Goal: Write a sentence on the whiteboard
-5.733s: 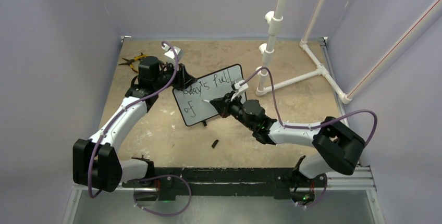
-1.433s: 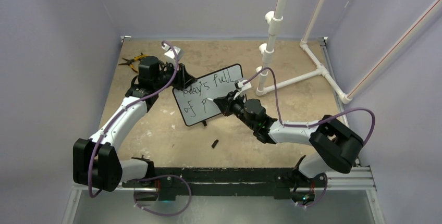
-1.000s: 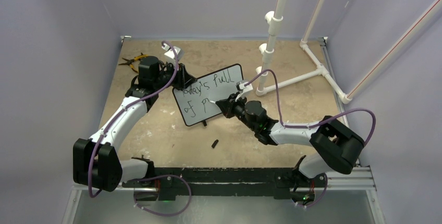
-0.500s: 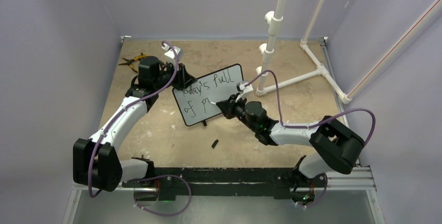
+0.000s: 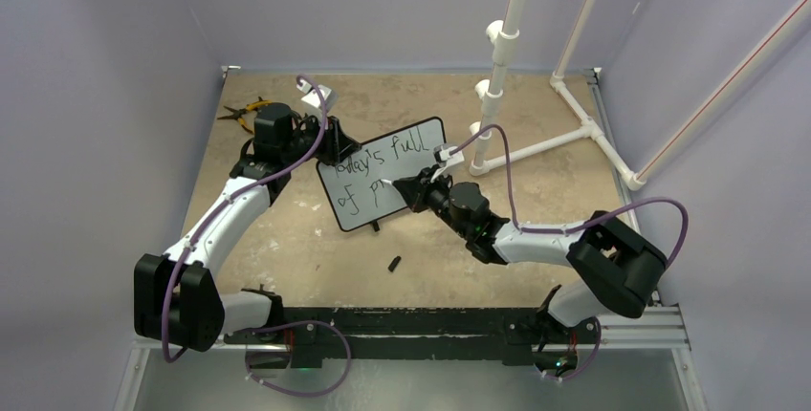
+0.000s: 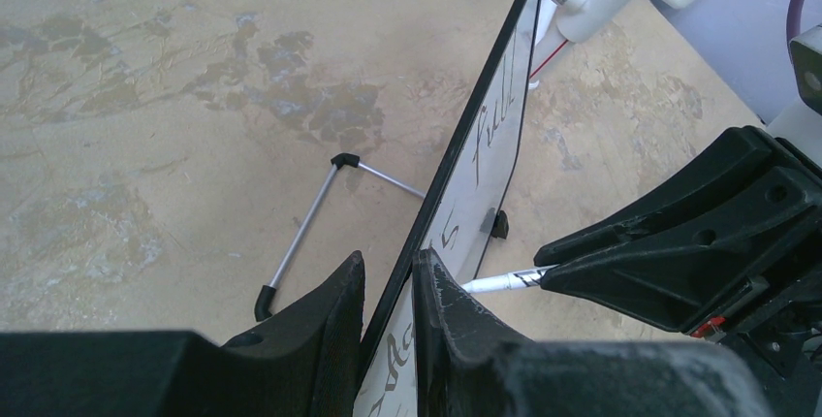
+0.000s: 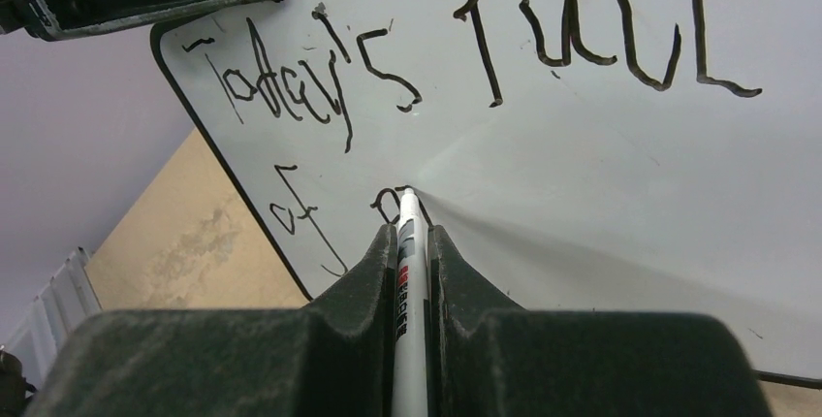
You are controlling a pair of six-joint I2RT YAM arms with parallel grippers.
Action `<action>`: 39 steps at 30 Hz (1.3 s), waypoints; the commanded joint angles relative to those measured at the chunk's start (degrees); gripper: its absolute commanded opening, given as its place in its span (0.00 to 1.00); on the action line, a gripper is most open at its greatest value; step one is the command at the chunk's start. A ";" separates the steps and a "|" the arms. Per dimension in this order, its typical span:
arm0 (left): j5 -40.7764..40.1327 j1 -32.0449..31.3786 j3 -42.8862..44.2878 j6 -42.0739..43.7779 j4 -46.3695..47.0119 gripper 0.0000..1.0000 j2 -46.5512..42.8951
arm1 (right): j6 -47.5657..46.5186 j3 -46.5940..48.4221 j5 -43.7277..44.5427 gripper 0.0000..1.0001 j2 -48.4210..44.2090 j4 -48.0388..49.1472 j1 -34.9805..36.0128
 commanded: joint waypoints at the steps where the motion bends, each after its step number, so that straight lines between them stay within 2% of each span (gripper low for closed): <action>1: -0.73 -0.65 -1.10 -0.90 -2.35 0.22 1.52 | 0.09 2.04 2.53 0.00 0.43 2.05 -0.39; 14: -0.55 -0.65 -1.05 -0.91 -2.39 0.22 1.52 | 1.17 -0.38 6.50 0.00 -2.59 0.45 -0.76; 25: -0.54 -0.65 -1.12 -1.00 -2.39 0.22 1.34 | -0.41 -3.64 2.21 0.00 -6.02 3.86 -0.76; 39: -0.59 -0.73 -1.18 -1.03 -2.39 0.22 1.41 | 1.17 -2.84 2.48 0.00 -2.80 2.83 -1.71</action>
